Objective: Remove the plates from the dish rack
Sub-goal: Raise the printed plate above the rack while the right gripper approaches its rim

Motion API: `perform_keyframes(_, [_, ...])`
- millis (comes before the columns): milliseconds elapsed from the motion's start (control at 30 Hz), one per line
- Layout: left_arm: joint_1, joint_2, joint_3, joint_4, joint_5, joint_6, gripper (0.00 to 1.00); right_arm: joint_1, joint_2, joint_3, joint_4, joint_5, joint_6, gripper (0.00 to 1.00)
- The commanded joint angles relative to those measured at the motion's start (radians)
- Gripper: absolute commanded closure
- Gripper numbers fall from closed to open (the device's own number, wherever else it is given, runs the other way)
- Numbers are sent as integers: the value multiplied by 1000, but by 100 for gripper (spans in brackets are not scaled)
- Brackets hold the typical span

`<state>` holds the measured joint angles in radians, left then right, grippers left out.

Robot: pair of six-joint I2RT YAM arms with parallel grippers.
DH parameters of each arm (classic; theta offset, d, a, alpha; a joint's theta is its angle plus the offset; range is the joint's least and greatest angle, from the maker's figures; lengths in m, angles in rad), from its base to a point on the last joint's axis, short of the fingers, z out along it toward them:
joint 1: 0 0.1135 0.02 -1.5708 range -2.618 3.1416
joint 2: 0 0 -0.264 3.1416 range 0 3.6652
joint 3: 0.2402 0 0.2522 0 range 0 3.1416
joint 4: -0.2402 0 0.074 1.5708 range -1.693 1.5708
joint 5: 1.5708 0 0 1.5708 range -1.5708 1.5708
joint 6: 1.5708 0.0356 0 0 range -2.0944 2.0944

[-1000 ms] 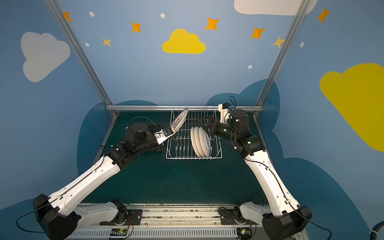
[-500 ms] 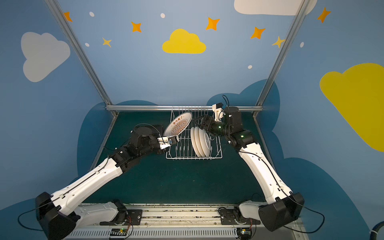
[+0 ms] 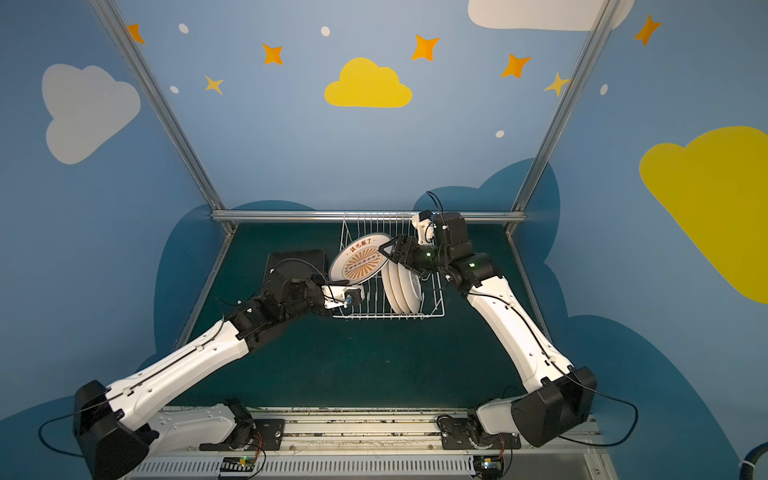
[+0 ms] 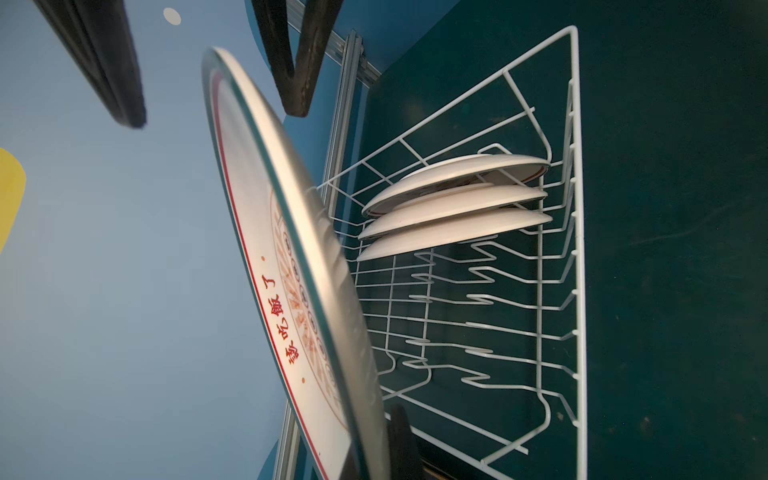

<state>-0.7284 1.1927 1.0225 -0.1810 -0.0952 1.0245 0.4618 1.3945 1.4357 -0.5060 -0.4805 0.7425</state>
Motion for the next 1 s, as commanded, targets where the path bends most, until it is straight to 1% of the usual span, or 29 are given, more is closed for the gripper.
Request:
perform_keyframes(0, [-14,-28,-2,100,-26,54,97,10,21,39,-70,10,-19,38])
perform_keyframes(67, [-25,-31,-21,129,-35,85,97,14,34,47,-82,13,-19,46])
perform_keyframes(167, [-37,-35,-45,166,-57,129,97,21,49,59,-109,27,-18,52])
perform_keyframes(267, [-40,-33,-48,167,-65,136,97,25,64,67,-135,37,-16,56])
perform_keyframes(467, [-45,-27,-68,199,-85,157,93,26,96,88,-171,19,22,73])
perform_keyframes(733, [-45,-13,-86,229,-133,165,87,19,90,60,-125,1,54,94])
perform_keyframes(767, [-45,-13,-90,238,-139,163,83,17,85,52,-111,-1,61,95])
perform_keyframes(800, [-44,-13,-94,245,-143,159,76,14,80,40,-93,-6,71,99])
perform_keyframes(867, [-44,-10,-92,248,-150,140,53,6,64,13,-50,-13,90,100])
perform_keyframes(933, [-45,-7,-94,257,-153,118,42,-2,44,-16,-7,-19,111,100])
perform_keyframes(967, [-44,-7,-96,262,-154,112,34,-8,32,-34,21,-23,123,100])
